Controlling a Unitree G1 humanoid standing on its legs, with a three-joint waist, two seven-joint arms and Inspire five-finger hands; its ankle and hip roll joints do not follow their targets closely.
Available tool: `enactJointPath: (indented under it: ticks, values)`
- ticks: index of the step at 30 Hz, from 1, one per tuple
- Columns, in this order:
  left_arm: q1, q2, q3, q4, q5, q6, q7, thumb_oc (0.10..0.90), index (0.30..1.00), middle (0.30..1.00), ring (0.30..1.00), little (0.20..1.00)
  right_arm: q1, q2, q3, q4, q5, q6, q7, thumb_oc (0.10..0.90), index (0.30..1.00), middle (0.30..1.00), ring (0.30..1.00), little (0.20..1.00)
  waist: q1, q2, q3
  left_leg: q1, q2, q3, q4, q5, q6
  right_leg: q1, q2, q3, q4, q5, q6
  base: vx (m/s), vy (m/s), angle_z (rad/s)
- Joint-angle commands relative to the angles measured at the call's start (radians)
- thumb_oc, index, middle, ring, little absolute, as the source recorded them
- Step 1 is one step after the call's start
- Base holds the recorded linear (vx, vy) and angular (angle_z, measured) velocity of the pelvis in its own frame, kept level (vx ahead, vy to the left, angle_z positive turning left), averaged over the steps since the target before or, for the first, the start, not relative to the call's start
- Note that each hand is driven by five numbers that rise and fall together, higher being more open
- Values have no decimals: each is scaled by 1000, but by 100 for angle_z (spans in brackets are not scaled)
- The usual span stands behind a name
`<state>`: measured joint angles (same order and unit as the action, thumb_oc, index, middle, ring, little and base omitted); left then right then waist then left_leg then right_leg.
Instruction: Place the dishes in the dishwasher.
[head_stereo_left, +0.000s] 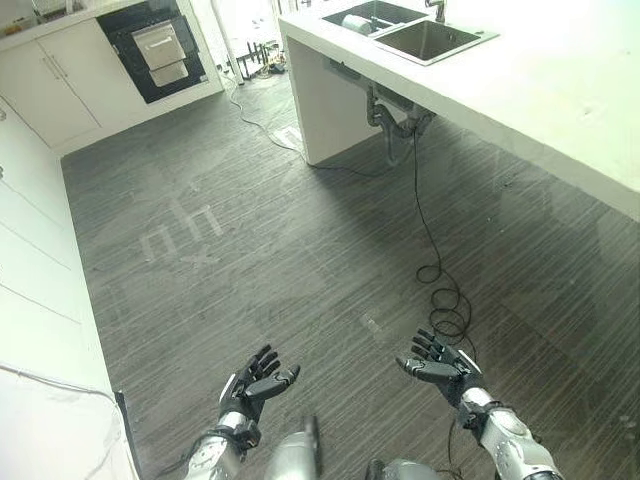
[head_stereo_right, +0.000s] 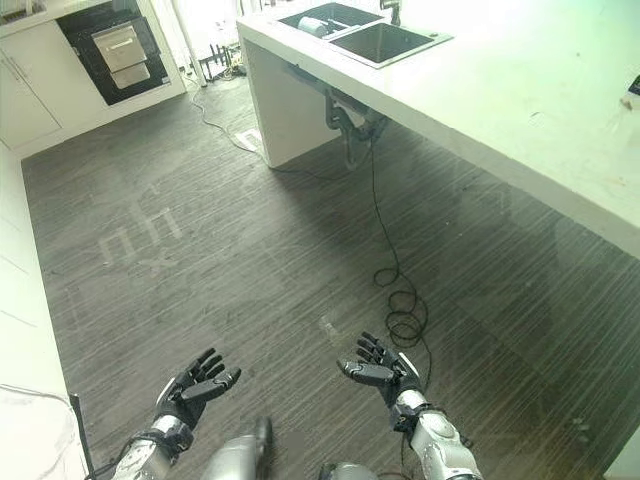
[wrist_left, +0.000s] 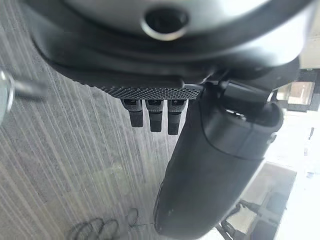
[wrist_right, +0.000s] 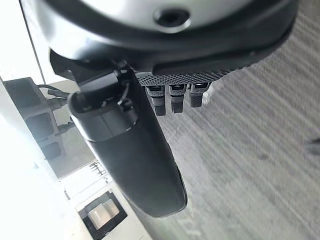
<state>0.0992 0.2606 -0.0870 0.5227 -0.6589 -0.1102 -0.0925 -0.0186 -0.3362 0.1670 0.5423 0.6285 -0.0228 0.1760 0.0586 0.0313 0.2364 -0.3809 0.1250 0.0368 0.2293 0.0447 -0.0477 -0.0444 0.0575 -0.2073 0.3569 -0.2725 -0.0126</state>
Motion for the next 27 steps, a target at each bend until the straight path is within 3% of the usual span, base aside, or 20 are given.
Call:
enactJointPath:
  ticks: [1,2,6,8,9,10,11,12,13,14,16,18,21,22,23,25,27]
  values:
    - [-59,38,8,-63,12,-100,-13,800,900,900,900,900,-12,-5,-5,-142,-28,-62,42,800,900,900,900,900,4,-25,-72,2,102,86,71,-37,-45,58,-138,33,-57,37,83,396,461,-50]
    - [-65,38,6,-60,20,-103,-15,800,900,900,900,900,-9,-7,-2,-141,-27,-68,41,800,900,900,900,900,3,-27,-78,4,106,98,71,-36,-44,67,-148,29,-57,32,88,424,487,-46]
    - [-109,75,-15,-51,63,-81,-65,800,900,900,900,900,-8,11,-25,-118,59,-96,22,800,900,900,900,900,31,-49,-114,33,39,99,71,-70,2,170,-187,19,-57,-2,123,392,348,-7]
    - [-118,84,-27,-59,82,-68,-86,800,900,900,900,900,-13,29,-37,-124,68,-107,-8,800,900,900,900,900,28,-59,-121,62,2,107,71,-93,27,212,-218,-8,-57,83,155,328,270,20]
    - [-124,90,-31,-63,90,-63,-99,800,900,900,900,900,-12,39,-44,-136,72,-109,-23,800,900,900,900,900,23,-54,-128,77,-16,103,71,-107,47,229,-229,-31,-57,185,168,484,454,42]
    - [-135,103,-38,-74,106,-52,-90,800,900,900,900,900,-1,51,-54,-159,62,-94,-35,800,900,900,900,900,12,-42,-128,114,-51,95,71,-141,80,185,-264,-47,53,300,175,516,524,59]
    - [-138,110,-41,-82,96,-51,-71,800,900,900,900,900,-4,59,-48,-154,58,-74,-39,800,900,900,900,900,5,-29,-123,142,-71,84,71,-168,98,91,-255,-24,177,328,168,579,450,75]
    - [-131,121,-33,-104,78,-47,-64,800,900,900,900,900,5,58,-43,-163,53,-63,-30,800,900,900,900,900,-22,-28,-108,171,-95,60,71,-185,105,15,-148,-4,139,287,158,611,222,96]
    - [-131,123,-25,-121,88,-39,-73,800,900,900,900,900,25,48,-61,-176,60,-54,-21,800,900,900,900,900,-56,-33,-92,209,-122,23,71,-200,101,-39,-79,11,27,279,134,584,50,101]
    - [-128,121,-21,-131,99,-34,-77,800,900,900,900,900,33,43,-71,-179,68,-51,-14,800,900,900,900,900,-68,-38,-83,228,-131,11,71,-211,99,-54,-73,3,-44,286,125,609,-5,97]
    - [-101,123,-13,-165,130,-35,-89,800,900,900,900,900,56,29,-102,-155,56,-39,41,800,900,900,900,900,-100,-94,-56,326,-206,-3,71,-290,99,-298,-167,-20,-57,283,155,745,-26,68]
    - [-89,124,-17,-177,134,-46,-100,800,900,900,900,900,55,34,-101,-141,52,-45,53,800,900,900,900,900,-97,-101,-58,352,-218,-6,71,-319,103,-324,-186,-37,-57,286,159,558,-19,56]
    - [-76,109,-42,-173,145,-72,-115,800,900,900,900,900,42,31,-73,-112,73,-69,33,800,900,900,900,900,-95,-95,-93,428,-227,-29,71,-347,102,-257,-161,-20,-57,289,124,515,-3,15]
    - [-75,110,-51,-173,143,-79,-116,800,900,900,900,900,34,26,-68,-103,79,-68,35,800,900,900,900,900,-102,-94,-103,465,-214,-9,71,-311,86,-238,-153,-12,-57,273,104,703,-31,45]
    - [-73,108,-60,-184,179,-85,-109,800,900,900,900,900,17,11,-57,-96,71,-59,39,800,900,900,900,900,-94,-104,-111,536,-170,51,88,-131,33,-184,-150,4,-57,231,71,644,-51,48]
    - [-75,114,-56,-202,198,-74,-90,800,900,900,900,900,-1,-9,-47,-68,67,-69,56,800,900,900,900,900,-69,-112,-100,417,-180,45,379,-69,10,-127,-147,27,-57,198,41,488,-69,7]
    - [-77,123,-44,-216,223,-44,-76,800,900,900,900,900,1,-16,-51,-69,64,-71,57,800,900,900,900,900,-45,-115,-86,270,-179,39,489,-48,16,-85,-147,46,-57,179,30,384,13,-28]
